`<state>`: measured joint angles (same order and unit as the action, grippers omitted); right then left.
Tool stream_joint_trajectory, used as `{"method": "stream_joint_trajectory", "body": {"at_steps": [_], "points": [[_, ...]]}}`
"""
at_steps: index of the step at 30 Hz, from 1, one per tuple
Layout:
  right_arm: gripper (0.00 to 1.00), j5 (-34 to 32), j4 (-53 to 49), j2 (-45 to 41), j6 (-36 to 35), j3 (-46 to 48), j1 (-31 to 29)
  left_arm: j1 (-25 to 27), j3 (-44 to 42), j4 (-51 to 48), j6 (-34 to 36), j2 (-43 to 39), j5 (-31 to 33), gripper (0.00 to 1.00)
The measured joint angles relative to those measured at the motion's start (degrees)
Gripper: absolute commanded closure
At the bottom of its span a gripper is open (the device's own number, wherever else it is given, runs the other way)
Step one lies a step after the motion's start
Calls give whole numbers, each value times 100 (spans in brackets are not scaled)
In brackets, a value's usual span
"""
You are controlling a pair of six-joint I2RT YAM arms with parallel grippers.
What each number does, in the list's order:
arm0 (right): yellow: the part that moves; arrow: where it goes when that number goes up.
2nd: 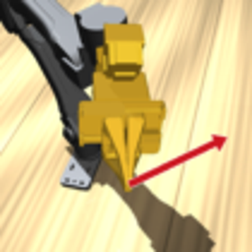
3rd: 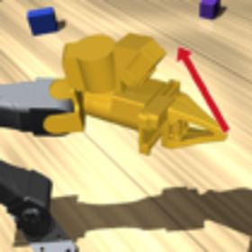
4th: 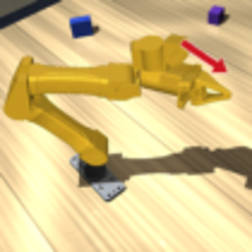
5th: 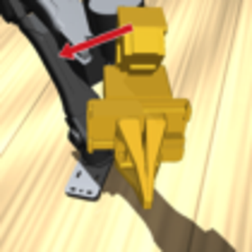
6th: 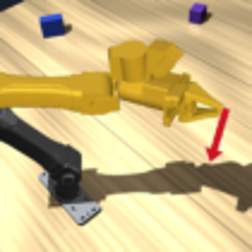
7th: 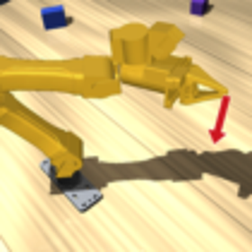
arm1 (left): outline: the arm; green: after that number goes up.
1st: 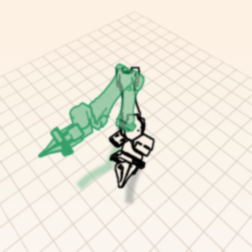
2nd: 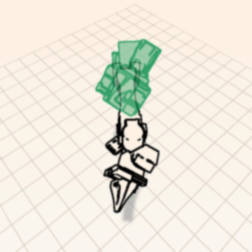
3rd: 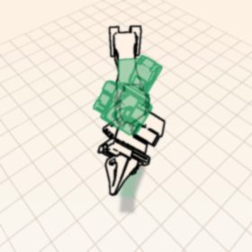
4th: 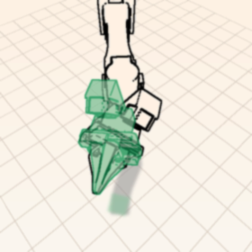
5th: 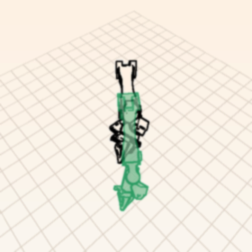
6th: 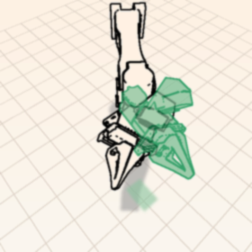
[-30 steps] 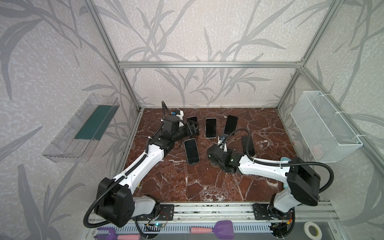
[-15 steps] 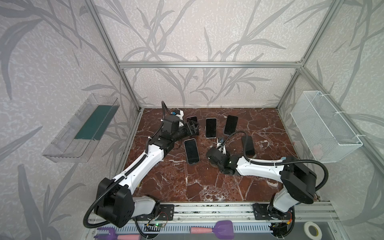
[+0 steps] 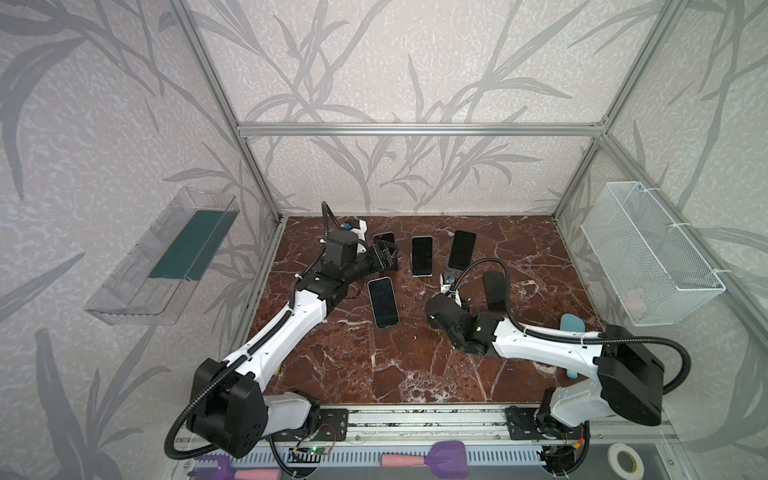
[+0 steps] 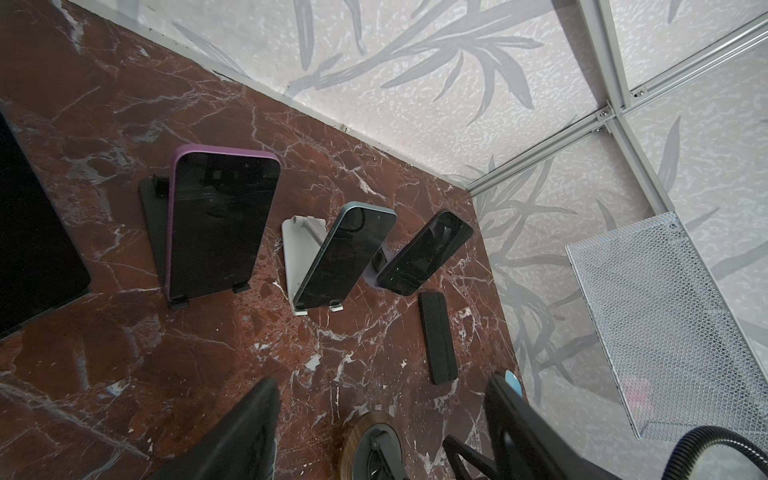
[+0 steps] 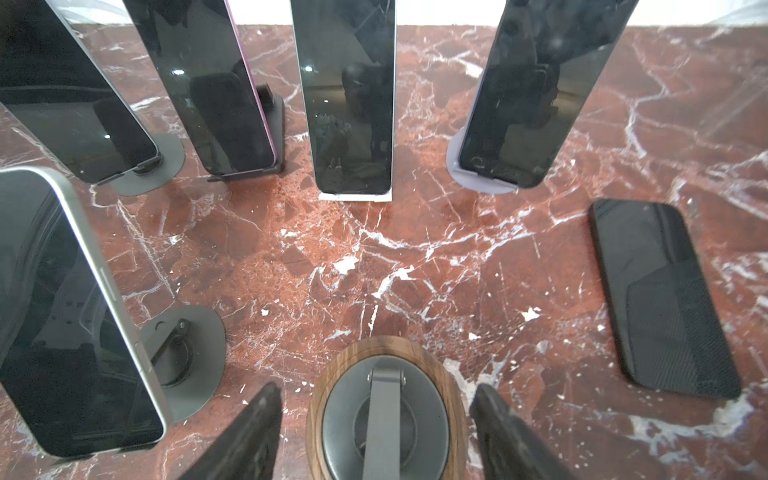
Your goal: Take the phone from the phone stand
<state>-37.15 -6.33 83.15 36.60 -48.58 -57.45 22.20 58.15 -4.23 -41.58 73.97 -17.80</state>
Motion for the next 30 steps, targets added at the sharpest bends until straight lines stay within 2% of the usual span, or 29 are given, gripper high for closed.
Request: {"method": "stream_joint_trajectory", "body": {"at_steps": [7,11,17,22,26,30], "points": [[34,-120,0,-551,-573,426,114,50,0,2,-2,-9,-44,22],[34,-59,4,-1029,-1008,680,485,87,0,2,-2,-9,-52,22],[34,258,22,-1644,-1814,763,1613,127,0,0,0,-9,-50,22],[34,682,247,-1749,-2365,761,2732,138,0,0,4,-55,-48,22],[34,984,398,-1405,-2623,496,3554,138,0,-2,48,-79,-35,22],[34,1285,649,-682,-2850,-188,4065,138,0,-2,76,-90,-28,22]]}}
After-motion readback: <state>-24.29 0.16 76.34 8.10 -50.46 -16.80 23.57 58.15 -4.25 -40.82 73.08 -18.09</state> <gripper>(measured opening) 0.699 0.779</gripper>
